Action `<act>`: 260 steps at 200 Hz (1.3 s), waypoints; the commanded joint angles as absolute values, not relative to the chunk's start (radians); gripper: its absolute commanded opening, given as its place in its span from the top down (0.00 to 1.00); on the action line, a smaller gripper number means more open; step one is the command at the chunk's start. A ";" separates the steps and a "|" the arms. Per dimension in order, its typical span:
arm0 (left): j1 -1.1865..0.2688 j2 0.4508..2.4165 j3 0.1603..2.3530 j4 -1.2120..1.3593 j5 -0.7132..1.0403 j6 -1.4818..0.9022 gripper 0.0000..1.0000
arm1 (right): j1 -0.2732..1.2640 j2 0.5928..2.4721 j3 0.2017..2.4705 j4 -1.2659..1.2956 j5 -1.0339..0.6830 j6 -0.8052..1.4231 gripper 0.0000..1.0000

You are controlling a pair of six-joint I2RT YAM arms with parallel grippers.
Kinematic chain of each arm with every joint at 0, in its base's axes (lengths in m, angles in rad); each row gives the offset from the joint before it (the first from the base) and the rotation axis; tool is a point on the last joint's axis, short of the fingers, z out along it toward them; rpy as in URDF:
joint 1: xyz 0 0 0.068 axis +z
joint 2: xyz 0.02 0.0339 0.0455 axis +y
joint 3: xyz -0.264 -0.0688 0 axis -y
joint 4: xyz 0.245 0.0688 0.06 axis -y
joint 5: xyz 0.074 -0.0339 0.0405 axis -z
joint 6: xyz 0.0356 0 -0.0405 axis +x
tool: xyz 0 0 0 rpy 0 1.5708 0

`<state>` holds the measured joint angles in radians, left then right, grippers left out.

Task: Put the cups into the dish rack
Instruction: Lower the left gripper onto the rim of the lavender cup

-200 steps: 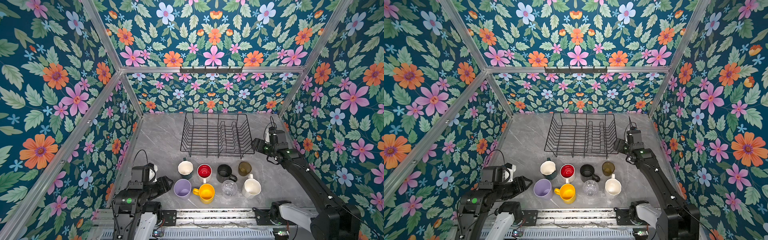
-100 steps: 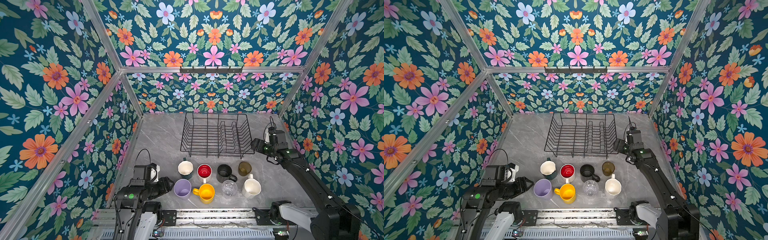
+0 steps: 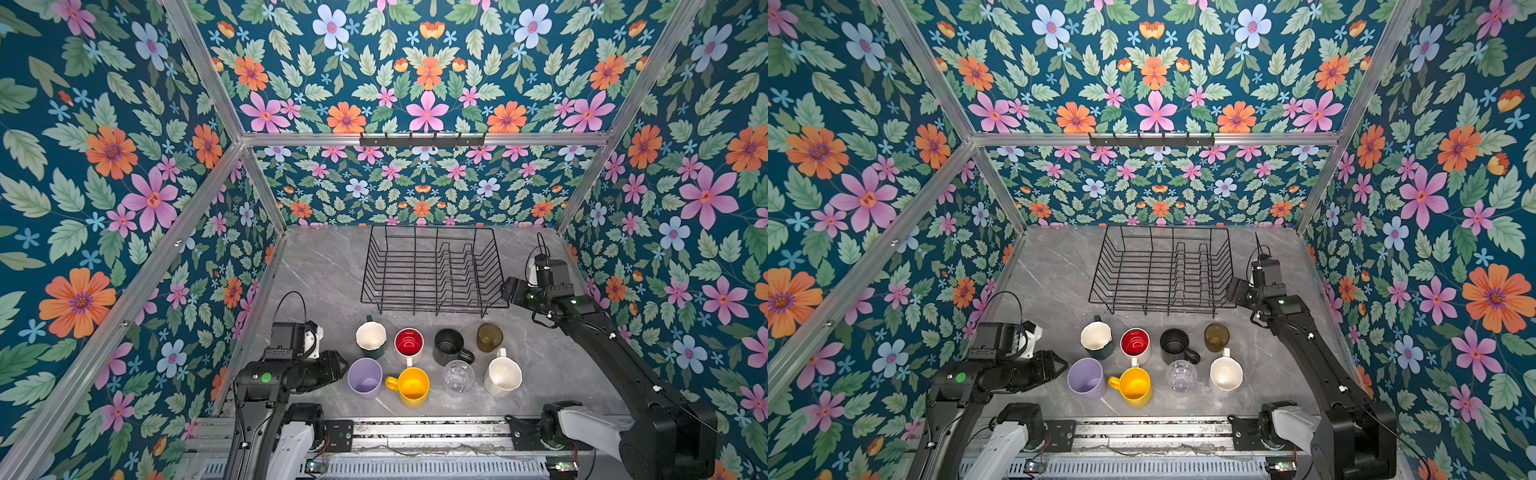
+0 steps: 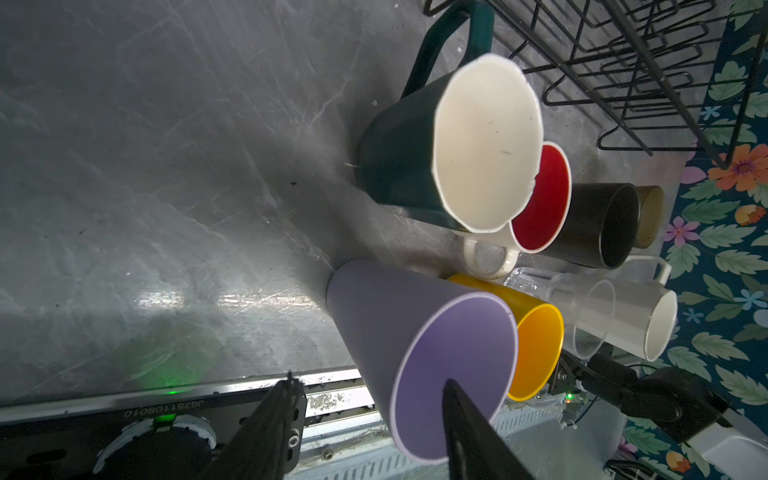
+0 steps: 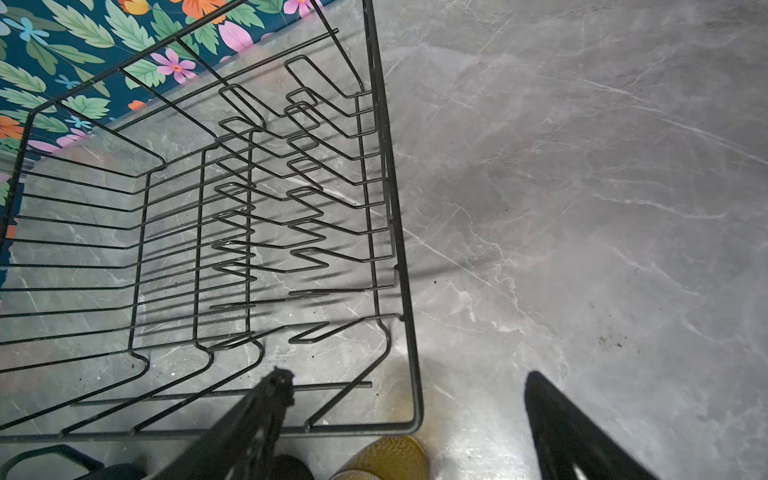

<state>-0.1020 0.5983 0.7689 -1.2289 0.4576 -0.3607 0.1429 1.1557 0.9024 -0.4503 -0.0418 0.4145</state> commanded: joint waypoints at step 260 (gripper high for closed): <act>-0.639 0.798 0.718 -1.037 0.109 -0.664 0.70 | 0.144 1.169 0.896 -0.456 -0.017 0.364 0.11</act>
